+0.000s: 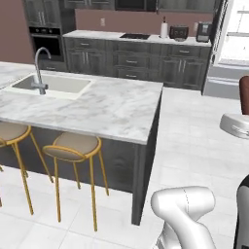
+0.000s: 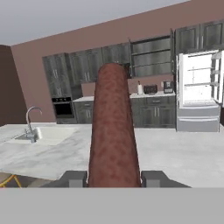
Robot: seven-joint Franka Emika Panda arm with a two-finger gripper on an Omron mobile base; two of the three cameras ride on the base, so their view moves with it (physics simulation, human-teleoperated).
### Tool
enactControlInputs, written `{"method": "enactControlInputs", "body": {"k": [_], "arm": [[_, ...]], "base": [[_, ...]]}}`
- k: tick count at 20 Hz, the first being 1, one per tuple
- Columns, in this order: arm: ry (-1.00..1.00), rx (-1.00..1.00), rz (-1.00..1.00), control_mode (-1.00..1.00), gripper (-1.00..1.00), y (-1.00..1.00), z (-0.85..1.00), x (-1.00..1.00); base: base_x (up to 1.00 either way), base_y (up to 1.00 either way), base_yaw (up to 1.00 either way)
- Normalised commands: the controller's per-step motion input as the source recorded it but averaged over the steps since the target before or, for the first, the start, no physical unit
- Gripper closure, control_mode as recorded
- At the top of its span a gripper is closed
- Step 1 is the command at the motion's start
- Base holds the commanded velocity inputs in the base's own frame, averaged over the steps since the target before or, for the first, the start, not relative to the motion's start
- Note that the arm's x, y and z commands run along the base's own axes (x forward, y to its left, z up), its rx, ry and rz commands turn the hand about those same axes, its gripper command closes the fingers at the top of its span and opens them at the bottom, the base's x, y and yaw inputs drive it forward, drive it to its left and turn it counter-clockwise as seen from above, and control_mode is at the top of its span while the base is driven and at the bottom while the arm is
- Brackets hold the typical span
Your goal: Move the hot dog bun to the plate on the dining table and place the condiment next to that plate. Then navigate to the fridge and take the sausage and place it on the plate as well.
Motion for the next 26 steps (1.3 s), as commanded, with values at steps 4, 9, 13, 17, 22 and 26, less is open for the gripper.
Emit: {"method": "enactControlInputs", "body": {"k": [4,9,13,17,22,26], "arm": [[0.00,0.00,0.00,1.00,1.00,0.00,0.00,0.00],[0.00,0.00,0.00,1.00,1.00,0.00,0.00,0.00],[0.00,0.00,0.00,1.00,1.00,0.00,0.00,0.00],[0.00,0.00,0.00,1.00,1.00,0.00,0.00,0.00],[0.00,0.00,0.00,1.00,1.00,0.00,0.00,0.00],[0.00,0.00,0.00,1.00,1.00,0.00,0.00,0.00]], "base": [[0.16,1.00,-0.03],[0.42,1.00,-0.09],[0.50,1.00,-0.11],[0.48,1.00,-0.10],[0.44,1.00,-0.09],[0.46,1.00,-0.09]]}}
